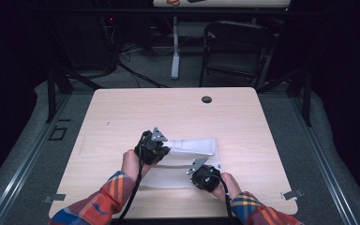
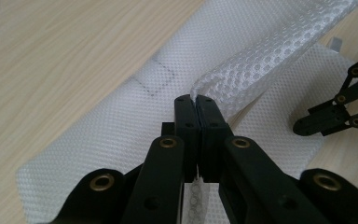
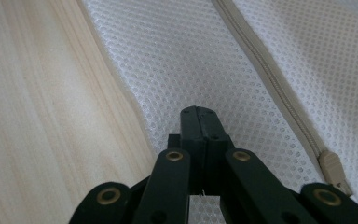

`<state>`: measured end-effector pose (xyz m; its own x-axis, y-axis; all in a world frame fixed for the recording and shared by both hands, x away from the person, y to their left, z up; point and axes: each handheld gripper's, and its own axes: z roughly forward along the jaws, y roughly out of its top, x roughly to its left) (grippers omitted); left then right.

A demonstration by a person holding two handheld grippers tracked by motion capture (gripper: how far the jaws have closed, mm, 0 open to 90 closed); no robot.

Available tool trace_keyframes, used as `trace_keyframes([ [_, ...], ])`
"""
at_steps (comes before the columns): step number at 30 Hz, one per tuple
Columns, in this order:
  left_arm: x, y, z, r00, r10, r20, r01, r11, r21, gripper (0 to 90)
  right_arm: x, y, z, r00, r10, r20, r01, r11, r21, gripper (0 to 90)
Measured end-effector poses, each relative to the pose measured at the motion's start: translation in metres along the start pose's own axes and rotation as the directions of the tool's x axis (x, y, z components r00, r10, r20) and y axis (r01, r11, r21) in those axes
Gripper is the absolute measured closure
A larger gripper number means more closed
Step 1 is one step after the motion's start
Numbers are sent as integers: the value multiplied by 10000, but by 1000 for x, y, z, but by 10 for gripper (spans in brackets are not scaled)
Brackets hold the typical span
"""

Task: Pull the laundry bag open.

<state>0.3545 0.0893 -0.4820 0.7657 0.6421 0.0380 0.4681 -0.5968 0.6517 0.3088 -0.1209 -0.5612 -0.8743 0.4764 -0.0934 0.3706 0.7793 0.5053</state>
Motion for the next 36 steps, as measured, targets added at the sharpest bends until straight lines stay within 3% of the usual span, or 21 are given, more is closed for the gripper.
trace_keyframes([
  [19,15,17,-13,9995,-40,-313,38,10000,-36,889,4,-1,-4,9992,-75,-403,88,9995,318,900],
  [24,17,22,-14,9990,134,-416,-131,9999,82,889,7,-2,-5,9974,-30,-718,54,9994,334,900],
  [36,26,37,-10,9970,99,-762,-101,9999,-30,889,9,-5,-8,9912,77,-1325,-12,9988,485,900],
])
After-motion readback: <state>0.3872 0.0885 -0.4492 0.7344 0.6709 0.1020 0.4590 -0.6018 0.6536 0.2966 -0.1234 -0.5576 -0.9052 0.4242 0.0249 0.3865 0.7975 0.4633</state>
